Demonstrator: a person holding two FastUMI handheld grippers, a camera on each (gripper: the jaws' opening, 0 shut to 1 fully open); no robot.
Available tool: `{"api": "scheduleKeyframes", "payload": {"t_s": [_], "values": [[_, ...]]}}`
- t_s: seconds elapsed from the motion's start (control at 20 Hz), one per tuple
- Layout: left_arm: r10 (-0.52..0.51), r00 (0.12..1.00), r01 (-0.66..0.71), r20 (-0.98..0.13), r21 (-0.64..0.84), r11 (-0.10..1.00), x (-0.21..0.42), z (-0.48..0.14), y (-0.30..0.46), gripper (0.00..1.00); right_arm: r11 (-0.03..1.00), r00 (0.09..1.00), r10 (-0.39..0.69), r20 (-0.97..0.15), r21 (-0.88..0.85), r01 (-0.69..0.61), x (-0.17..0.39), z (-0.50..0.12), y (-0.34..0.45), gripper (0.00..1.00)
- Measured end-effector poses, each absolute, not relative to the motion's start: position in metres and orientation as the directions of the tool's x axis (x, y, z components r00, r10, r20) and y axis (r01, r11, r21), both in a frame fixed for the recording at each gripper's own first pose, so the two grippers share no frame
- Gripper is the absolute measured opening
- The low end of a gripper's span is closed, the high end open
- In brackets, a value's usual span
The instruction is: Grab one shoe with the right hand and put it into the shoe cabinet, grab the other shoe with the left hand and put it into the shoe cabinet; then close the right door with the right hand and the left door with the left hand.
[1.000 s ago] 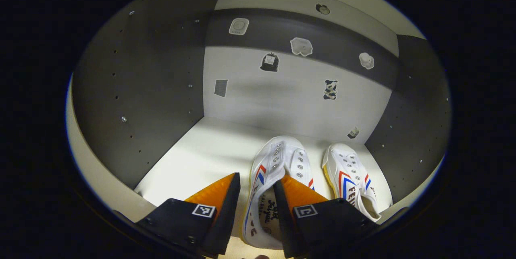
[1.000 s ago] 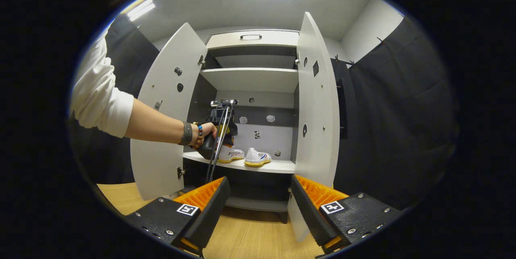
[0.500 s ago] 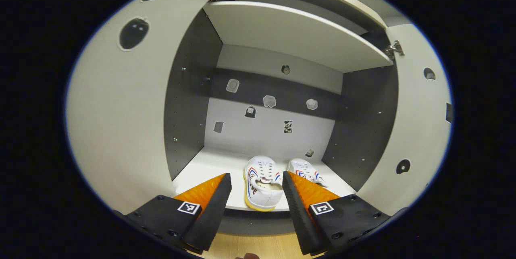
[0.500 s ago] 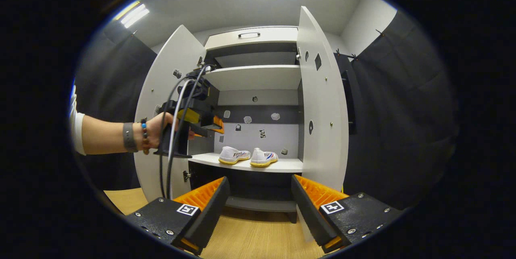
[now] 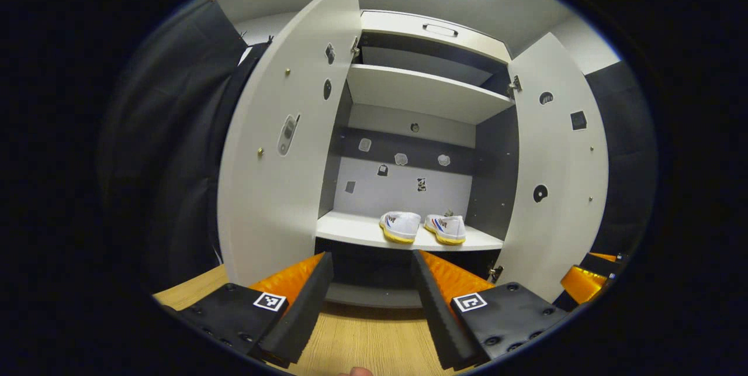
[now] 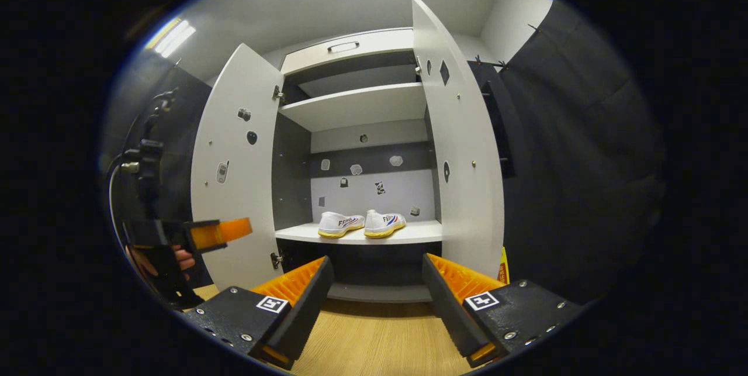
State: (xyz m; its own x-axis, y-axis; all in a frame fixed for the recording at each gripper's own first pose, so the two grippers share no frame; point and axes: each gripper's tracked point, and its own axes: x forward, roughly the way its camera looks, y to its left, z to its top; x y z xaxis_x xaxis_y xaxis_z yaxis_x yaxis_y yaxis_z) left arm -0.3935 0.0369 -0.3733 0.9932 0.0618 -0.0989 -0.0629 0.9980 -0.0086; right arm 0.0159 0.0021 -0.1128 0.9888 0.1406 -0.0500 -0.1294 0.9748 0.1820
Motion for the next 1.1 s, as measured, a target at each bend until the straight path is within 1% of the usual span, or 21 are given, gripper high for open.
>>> {"api": "scheduleKeyframes", "payload": {"t_s": [0.05, 0.1, 0.15, 0.2, 0.25, 0.3, 0.4, 0.55, 0.6, 0.7, 0.85, 0.9, 1.0, 1.05, 1.1], "values": [[0.072, 0.992, -0.072, -0.108, -0.003, 0.997, -0.409, -0.383, 0.04, 0.9, 0.974, 0.99, 0.127, -0.055, 0.194, -0.114, 0.013, -0.112, -0.005, 0.94], [0.082, 0.991, -0.082, -0.105, 0.007, 0.997, -0.422, -0.386, 0.042, 0.95, 0.974, 0.992, 0.112, -0.06, 0.203, -0.097, 0.012, -0.11, -0.013, 0.94], [0.091, 0.991, -0.089, -0.093, 0.024, 0.996, -0.428, -0.389, 0.043, 0.96, 0.975, 0.994, 0.092, -0.06, 0.209, -0.078, 0.01, -0.107, -0.024, 0.94], [0.099, 0.992, -0.095, -0.078, 0.05, 0.994, -0.435, -0.389, 0.044, 0.99, 0.977, 0.996, 0.064, -0.056, 0.208, -0.051, 0.01, -0.103, -0.036, 0.94], [0.099, 0.993, -0.095, -0.064, 0.065, 0.993, -0.438, -0.388, 0.041, 1.0, 0.98, 0.998, 0.035, -0.054, 0.197, -0.024, 0.011, -0.1, -0.05, 0.94], [0.086, 0.994, -0.081, -0.065, 0.075, 0.994, -0.442, -0.391, 0.035, 0.95, 0.985, 0.998, 0.004, -0.058, 0.175, 0.006, 0.011, -0.096, -0.065, 0.94], [0.053, 0.996, -0.048, -0.067, 0.08, 0.996, -0.448, -0.394, 0.024, 0.96, 0.991, 0.998, -0.054, -0.034, 0.119, 0.057, 0.014, -0.075, -0.1, 0.94], [0.019, 0.998, -0.014, -0.067, 0.07, 0.997, -0.452, -0.396, 0.014, 0.96, 0.983, 0.993, -0.114, 0.007, 0.145, 0.112, 0.028, -0.028, -0.159, 0.94], [0.018, 0.998, -0.014, -0.061, 0.067, 0.998, -0.452, -0.395, 0.014, 0.96, 0.978, 0.988, -0.153, 0.025, 0.147, 0.148, 0.035, -0.014, -0.186, 0.94], [0.003, 0.999, 0.0, -0.052, 0.064, 0.998, -0.452, -0.394, 0.009, 0.96, 0.967, 0.975, -0.219, 0.026, 0.136, 0.213, 0.054, 0.001, -0.233, 0.94], [-0.009, 0.999, 0.012, -0.053, 0.064, 0.998, -0.451, -0.396, 0.006, 0.96, 0.961, 0.974, -0.226, 0.004, 0.165, 0.223, 0.09, 0.011, -0.262, 0.94], [-0.007, 0.999, 0.01, -0.052, 0.065, 0.998, -0.452, -0.395, 0.006, 0.99, 0.961, 0.975, -0.22, -0.007, 0.169, 0.218, 0.099, 0.009, -0.268, 0.94], [-0.002, 0.999, 0.006, -0.054, 0.071, 0.997, -0.451, -0.395, 0.007, 0.99, 0.961, 0.975, -0.219, -0.022, 0.169, 0.22, 0.117, 0.005, -0.274, 0.94], [0.003, 0.998, 0.001, -0.057, 0.074, 0.997, -0.452, -0.396, 0.008, 0.96, 0.962, 0.976, -0.214, -0.023, 0.169, 0.215, 0.124, 0.004, -0.273, 0.94], [0.005, 0.998, 0.0, -0.063, 0.076, 0.997, -0.452, -0.399, 0.008, 0.96, 0.964, 0.978, -0.205, -0.027, 0.171, 0.206, 0.13, 0.003, -0.27, 0.94]]}}
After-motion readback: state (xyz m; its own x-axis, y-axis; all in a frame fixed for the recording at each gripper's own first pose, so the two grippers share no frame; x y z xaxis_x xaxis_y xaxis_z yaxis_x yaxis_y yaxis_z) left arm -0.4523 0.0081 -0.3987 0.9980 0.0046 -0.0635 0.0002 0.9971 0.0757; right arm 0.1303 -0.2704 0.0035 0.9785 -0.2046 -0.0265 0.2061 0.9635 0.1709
